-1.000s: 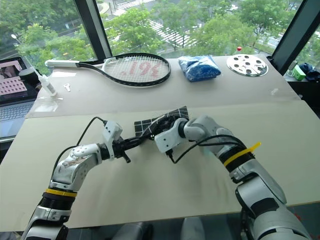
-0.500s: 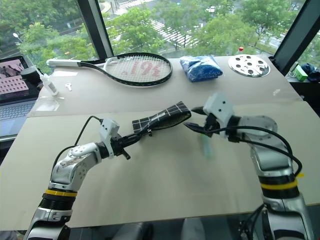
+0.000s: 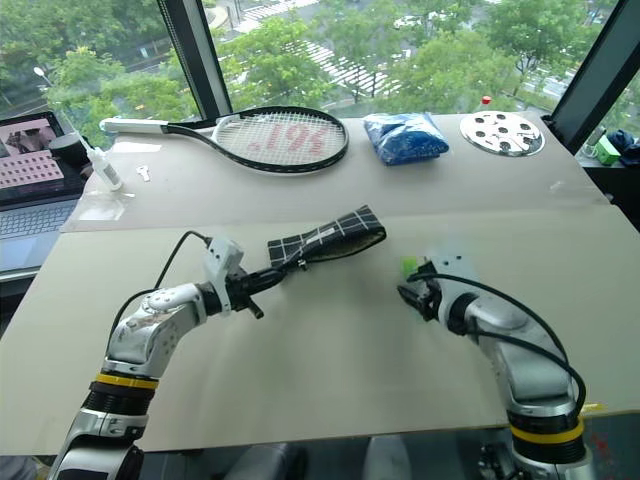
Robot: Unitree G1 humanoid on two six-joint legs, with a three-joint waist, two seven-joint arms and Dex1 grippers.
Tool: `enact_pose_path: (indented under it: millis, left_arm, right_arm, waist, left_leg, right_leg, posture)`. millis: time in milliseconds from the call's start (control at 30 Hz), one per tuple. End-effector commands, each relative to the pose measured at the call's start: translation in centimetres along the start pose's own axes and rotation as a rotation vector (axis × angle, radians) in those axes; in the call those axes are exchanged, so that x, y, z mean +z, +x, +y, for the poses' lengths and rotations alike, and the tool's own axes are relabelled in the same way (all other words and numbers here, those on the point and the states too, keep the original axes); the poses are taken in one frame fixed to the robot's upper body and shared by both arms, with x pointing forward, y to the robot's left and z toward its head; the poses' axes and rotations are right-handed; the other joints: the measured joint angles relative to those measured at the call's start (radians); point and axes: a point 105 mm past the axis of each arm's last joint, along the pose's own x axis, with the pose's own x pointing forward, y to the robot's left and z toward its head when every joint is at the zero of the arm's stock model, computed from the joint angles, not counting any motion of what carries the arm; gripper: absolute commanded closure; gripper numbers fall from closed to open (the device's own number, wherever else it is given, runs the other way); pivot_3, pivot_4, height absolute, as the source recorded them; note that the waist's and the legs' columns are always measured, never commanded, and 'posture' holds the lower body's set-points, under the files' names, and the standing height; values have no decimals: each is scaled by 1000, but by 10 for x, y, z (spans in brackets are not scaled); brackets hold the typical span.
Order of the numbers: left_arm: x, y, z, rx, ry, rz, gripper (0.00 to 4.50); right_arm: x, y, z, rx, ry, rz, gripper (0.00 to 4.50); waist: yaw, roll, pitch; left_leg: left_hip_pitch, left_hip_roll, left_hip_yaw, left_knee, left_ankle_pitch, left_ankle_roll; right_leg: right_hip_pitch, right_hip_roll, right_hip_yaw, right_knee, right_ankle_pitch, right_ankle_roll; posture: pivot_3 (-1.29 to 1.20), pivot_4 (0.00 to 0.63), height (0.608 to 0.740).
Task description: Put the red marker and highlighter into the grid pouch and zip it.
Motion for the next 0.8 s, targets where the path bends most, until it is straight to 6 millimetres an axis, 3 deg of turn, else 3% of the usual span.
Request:
enact_pose_path:
  millis: [33,200,300,400,533,667,733,800]
  left_arm:
    - [9,0,-2,-11,30,-35,4500]
    - [8,-1,-2,-6,28,-38,4500]
    - [8,-2,-2,-2,26,-39,4500]
    - [9,-2,-1,1,26,-41,4500]
    - [8,-3,-1,5,25,-41,4500]
    - [9,-3,-1,5,24,-42,4500]
    - [9,-3,-1,3,25,-40,4500]
    - [9,-3,-1,3,25,-40,4500]
  right_arm:
    - [-3,-1,-8,-56,23,11,1676]
    - [-16,3,-1,-36,48,53,1676]
    - [-22,5,3,-24,46,68,2375]
    - [-26,5,4,-10,39,77,3410]
    - [-19,5,-4,-21,51,50,3451]
    - [20,0,-17,-46,-32,-95,3451]
    - [54,-12,-7,45,-127,-216,3451]
    - [74,-25,3,124,-271,-270,3451]
  waist:
    - [1,0,0]
    - [0,0,0]
    - [0,0,0]
    - [1,0,0]
    - [1,0,0]
    - [0,0,0]
    - [-1,1,0]
    - [-4,1,1]
  left_leg:
    - [0,0,0,0,0,0]
    - [0,0,0,0,0,0]
    - [1,0,0,0,0,0]
    - [1,0,0,0,0,0]
    - [2,0,0,0,0,0]
    - [1,0,0,0,0,0]
    - [1,0,0,0,0,0]
    - [0,0,1,0,0,0]
  right_leg:
    - [0,0,0,0,0,0]
    - [0,0,0,0,0,0]
    - [1,0,0,0,0,0]
    - [2,0,0,0,0,0]
    - [3,0,0,0,0,0]
    - [2,0,0,0,0,0]
    - [1,0,0,0,0,0]
    - [1,0,0,0,0,0]
  posture:
    - [0,150,740]
    - [0,150,740]
    - [0,150,740]
    - [0,150,740]
    - [0,150,740]
    - [0,150,740]
    - [0,150,740]
    - [0,150,740]
